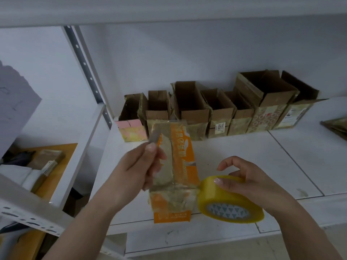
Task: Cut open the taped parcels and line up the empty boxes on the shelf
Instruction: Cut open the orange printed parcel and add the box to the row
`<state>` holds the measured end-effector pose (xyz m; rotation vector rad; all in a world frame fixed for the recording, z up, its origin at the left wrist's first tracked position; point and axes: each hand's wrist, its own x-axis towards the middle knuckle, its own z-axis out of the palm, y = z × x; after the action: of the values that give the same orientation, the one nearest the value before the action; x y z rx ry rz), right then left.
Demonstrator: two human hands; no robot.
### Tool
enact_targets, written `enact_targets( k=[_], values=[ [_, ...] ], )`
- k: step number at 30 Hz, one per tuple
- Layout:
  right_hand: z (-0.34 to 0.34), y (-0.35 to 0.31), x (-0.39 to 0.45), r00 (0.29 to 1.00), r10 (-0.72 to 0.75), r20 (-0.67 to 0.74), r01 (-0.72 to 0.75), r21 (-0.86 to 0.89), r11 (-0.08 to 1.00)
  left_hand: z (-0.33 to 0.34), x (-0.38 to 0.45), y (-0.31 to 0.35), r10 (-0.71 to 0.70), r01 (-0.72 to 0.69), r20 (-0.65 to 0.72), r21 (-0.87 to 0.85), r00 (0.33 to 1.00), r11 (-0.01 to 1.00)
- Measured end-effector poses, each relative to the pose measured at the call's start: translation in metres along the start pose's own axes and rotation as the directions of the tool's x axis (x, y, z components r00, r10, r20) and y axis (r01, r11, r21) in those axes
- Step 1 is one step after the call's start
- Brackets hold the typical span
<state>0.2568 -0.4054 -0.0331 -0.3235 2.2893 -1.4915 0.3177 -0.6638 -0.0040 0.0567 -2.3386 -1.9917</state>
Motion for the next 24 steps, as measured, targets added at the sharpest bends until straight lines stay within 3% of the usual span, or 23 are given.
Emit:
enact_targets(
  k=[3,5,7,11,15,19,24],
  values=[
    [0.01,-0.014,0.003,1.0,0.006,0.012,-0.005,-0.058,0.998,0.015,0.018,0.007,-0.075,0.048,0.238,0.118,0.968,0.992],
    [0.014,-0.018,0.005,0.998,0.005,0.065,-0.001,-0.065,0.998,0.023,0.026,-0.001,-0.169,0.118,0.314,0.176,0.934,0.977],
    [0.013,-0.017,0.005,0.99,0.018,0.139,-0.014,-0.031,0.999,0.023,0.03,-0.011,-0.233,0.182,0.302,0.189,0.925,0.965],
    [0.005,-0.009,0.003,0.965,0.027,0.262,-0.051,0.086,0.995,0.02,0.028,-0.021,-0.215,0.171,0.255,0.186,0.943,0.968],
    [0.007,-0.003,0.005,0.969,0.032,0.243,-0.044,0.045,0.998,0.017,0.021,-0.038,-0.238,0.201,0.23,0.174,0.944,0.964],
    [0.0,0.005,0.01,0.985,0.106,0.138,-0.103,-0.031,0.994,0.02,0.013,-0.057,-0.215,0.198,0.144,0.123,0.966,0.973],
    [-0.013,0.013,0.012,0.975,0.158,0.154,-0.138,-0.129,0.982,0.035,0.025,-0.056,-0.224,0.178,0.222,0.207,0.949,0.962]
  ],
)
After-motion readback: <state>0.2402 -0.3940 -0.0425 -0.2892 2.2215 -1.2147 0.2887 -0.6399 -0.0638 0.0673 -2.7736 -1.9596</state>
